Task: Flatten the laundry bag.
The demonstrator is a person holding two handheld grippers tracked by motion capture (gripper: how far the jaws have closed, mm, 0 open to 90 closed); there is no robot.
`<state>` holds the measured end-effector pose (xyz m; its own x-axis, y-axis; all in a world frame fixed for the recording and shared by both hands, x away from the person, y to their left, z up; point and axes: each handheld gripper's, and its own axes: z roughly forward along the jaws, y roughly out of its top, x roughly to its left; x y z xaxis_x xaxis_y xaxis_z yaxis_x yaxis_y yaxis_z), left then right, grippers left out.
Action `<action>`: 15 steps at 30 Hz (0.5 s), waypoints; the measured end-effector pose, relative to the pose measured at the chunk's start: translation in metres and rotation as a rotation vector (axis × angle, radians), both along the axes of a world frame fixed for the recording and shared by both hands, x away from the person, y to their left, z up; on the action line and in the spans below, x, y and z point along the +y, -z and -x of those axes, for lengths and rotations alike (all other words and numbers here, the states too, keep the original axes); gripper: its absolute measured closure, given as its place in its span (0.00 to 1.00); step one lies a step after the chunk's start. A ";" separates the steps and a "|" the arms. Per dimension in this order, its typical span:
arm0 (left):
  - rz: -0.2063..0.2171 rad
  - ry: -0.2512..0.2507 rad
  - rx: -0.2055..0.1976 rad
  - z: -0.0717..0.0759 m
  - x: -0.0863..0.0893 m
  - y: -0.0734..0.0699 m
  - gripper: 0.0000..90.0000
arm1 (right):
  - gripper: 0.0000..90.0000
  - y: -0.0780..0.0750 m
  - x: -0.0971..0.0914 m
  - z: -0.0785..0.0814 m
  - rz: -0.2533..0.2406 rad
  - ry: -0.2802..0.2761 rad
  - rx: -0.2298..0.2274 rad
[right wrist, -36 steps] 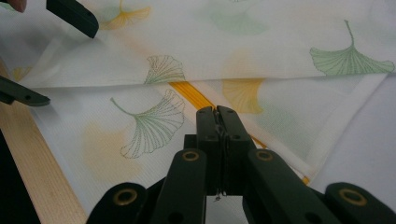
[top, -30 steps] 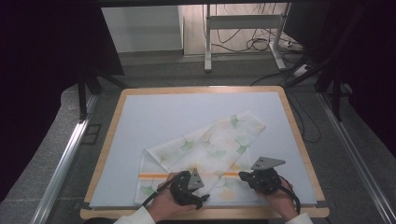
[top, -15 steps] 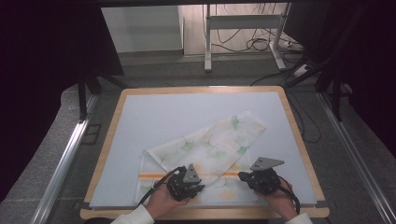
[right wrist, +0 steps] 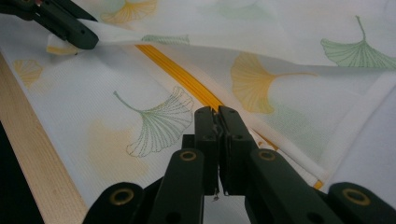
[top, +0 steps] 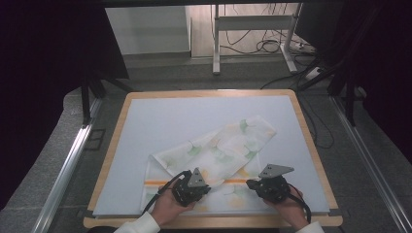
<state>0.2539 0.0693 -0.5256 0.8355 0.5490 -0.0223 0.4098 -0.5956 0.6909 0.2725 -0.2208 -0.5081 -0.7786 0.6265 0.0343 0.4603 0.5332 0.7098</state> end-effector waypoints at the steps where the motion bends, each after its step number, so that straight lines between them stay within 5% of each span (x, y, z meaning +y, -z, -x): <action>1: 0.009 -0.005 -0.005 -0.001 0.002 -0.002 0.99 | 0.96 0.000 0.001 0.000 -0.002 -0.002 0.002; 15: 0.041 -0.026 -0.018 -0.004 0.012 -0.010 0.99 | 0.96 0.004 0.009 0.002 0.004 -0.036 0.035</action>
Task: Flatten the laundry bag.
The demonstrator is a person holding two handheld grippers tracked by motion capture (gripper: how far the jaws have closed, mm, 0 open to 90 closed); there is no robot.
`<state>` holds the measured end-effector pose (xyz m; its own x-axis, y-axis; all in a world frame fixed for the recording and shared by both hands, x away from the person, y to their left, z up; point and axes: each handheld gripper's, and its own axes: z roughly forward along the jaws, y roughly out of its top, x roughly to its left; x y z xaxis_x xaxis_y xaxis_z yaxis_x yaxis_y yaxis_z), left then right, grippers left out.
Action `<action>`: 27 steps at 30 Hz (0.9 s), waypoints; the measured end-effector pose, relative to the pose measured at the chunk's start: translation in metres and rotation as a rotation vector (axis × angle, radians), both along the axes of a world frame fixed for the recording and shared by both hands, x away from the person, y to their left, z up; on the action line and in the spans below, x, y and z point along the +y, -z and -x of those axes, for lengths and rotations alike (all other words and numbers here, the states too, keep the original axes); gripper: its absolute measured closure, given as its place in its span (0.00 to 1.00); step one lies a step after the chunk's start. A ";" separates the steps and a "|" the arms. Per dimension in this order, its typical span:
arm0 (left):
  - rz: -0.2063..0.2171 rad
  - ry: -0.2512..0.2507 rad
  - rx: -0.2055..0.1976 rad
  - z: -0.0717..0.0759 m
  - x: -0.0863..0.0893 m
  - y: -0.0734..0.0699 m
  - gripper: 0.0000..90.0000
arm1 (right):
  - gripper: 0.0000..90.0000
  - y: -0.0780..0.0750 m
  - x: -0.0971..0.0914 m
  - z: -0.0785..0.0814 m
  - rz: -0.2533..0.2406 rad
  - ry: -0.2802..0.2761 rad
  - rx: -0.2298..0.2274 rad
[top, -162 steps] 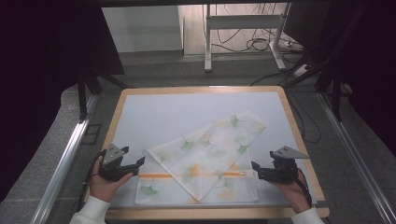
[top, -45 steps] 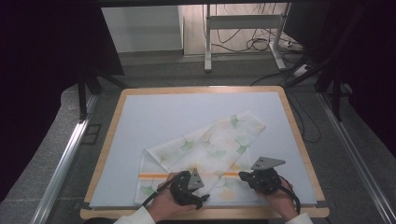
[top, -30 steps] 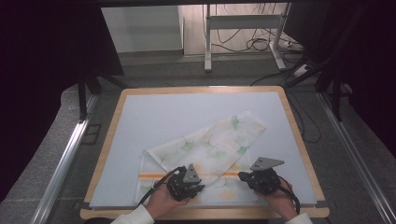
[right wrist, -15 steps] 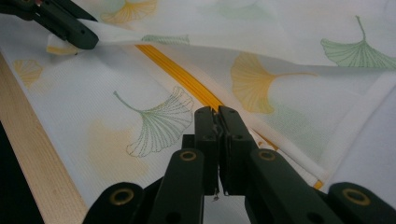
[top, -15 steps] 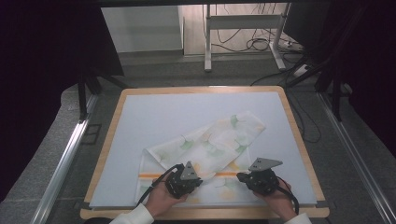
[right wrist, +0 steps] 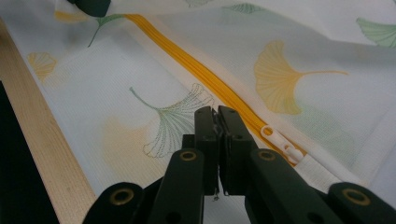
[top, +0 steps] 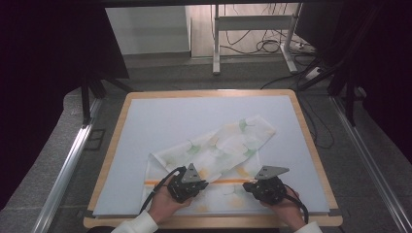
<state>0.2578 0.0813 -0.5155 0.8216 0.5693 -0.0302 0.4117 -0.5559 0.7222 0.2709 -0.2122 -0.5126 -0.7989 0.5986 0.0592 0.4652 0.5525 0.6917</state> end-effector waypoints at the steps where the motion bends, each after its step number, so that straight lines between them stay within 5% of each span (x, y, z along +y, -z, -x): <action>1: 0.000 0.000 0.000 0.000 0.000 0.000 0.99 | 0.96 0.000 0.000 0.000 0.000 0.000 0.000; 27: 0.045 -0.050 -0.039 -0.012 0.011 -0.008 0.99 | 0.95 0.007 0.001 -0.004 0.044 0.009 0.033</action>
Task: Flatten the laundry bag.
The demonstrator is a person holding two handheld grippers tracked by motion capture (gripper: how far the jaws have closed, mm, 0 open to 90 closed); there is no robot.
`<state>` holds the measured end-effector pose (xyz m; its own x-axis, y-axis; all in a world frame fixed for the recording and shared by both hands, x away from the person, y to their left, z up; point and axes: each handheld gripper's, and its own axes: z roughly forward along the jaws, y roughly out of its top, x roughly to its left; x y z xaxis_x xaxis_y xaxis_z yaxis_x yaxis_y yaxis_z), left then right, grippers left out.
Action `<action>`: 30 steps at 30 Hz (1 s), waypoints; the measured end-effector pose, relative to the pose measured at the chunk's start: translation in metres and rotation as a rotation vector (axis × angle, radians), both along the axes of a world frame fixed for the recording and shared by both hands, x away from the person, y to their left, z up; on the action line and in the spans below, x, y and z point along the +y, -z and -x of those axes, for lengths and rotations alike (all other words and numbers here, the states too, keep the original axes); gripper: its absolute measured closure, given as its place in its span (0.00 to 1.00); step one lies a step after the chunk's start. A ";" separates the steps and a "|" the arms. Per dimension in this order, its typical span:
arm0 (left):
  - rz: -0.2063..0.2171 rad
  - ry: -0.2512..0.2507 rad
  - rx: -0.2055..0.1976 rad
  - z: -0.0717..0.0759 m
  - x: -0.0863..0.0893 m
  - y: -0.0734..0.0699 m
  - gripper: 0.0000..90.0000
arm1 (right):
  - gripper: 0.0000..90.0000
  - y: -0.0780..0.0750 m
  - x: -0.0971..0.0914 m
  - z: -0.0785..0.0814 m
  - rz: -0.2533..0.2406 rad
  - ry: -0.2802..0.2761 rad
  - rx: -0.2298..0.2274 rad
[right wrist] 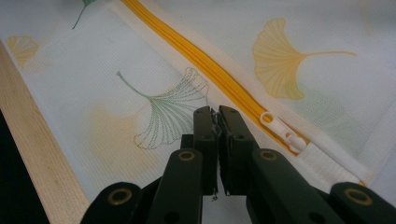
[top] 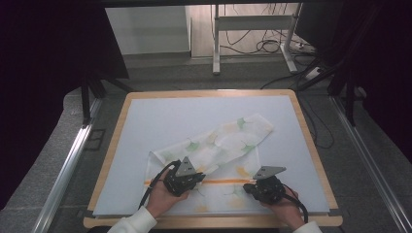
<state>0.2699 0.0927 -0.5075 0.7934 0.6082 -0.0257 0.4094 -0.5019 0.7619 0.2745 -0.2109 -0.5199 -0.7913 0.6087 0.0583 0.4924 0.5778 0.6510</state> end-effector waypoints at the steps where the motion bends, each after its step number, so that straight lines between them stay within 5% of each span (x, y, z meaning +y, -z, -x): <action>1: 0.001 -0.004 -0.001 -0.001 0.001 0.000 0.99 | 0.95 0.000 0.000 0.000 0.002 0.000 0.001; 30: 0.029 -0.096 -0.029 -0.035 0.025 -0.014 0.99 | 0.95 0.000 -0.001 -0.002 -0.006 -0.006 0.007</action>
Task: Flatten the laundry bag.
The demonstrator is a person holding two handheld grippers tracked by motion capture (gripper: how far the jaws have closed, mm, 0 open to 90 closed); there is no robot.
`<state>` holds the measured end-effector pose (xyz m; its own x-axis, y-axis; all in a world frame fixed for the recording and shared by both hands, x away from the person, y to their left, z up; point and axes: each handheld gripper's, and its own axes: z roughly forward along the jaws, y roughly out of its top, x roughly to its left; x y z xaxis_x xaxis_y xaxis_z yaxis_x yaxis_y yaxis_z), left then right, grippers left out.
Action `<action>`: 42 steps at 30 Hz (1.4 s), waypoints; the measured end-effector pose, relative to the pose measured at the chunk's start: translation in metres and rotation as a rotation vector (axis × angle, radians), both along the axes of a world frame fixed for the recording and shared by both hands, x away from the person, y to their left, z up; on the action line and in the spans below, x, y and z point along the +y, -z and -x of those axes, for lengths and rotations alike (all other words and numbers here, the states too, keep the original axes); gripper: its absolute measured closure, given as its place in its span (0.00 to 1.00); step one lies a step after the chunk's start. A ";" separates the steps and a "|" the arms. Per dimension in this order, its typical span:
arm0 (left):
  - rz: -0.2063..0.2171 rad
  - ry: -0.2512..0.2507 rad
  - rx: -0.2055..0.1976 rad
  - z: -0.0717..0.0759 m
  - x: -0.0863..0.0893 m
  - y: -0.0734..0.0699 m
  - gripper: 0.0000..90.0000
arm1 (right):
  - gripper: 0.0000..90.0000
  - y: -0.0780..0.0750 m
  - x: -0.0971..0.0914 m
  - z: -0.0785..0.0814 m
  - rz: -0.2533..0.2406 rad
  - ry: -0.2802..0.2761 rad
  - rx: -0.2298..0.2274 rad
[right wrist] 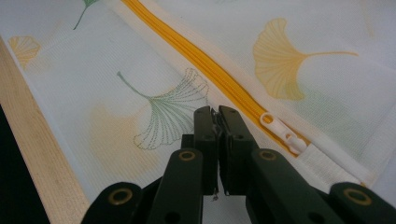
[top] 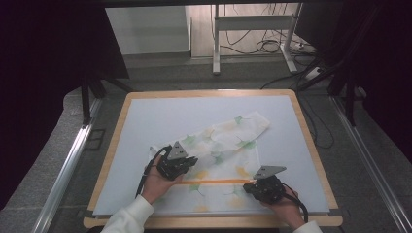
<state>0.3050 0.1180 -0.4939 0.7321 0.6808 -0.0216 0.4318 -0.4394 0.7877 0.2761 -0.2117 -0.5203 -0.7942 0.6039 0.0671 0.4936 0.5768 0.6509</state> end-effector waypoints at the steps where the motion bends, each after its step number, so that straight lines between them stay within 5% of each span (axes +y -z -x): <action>1: 0.002 -0.011 -0.002 -0.003 0.003 0.000 0.99 | 0.95 0.000 0.000 0.000 0.000 0.000 0.000; 14: 0.013 -0.067 -0.010 -0.020 0.018 -0.001 0.99 | 0.95 0.000 0.000 -0.001 -0.002 -0.005 0.003; 18: 0.030 -0.086 -0.004 -0.027 0.025 -0.002 0.99 | 0.95 0.000 0.000 -0.001 -0.001 -0.006 0.003; 19: 0.069 -0.093 0.014 -0.031 0.030 -0.001 0.99 | 0.95 0.000 0.000 -0.001 -0.002 -0.006 0.002; 42: 0.133 -0.168 0.034 -0.062 0.061 -0.002 0.99 | 0.95 0.000 0.000 -0.001 -0.001 -0.013 0.001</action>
<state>0.3667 0.1788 -0.4915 0.6062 0.7825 -0.1421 0.5176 -0.2526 0.8175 0.2776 -0.2112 -0.5204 -0.8022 0.5931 0.0683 0.4864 0.5829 0.6508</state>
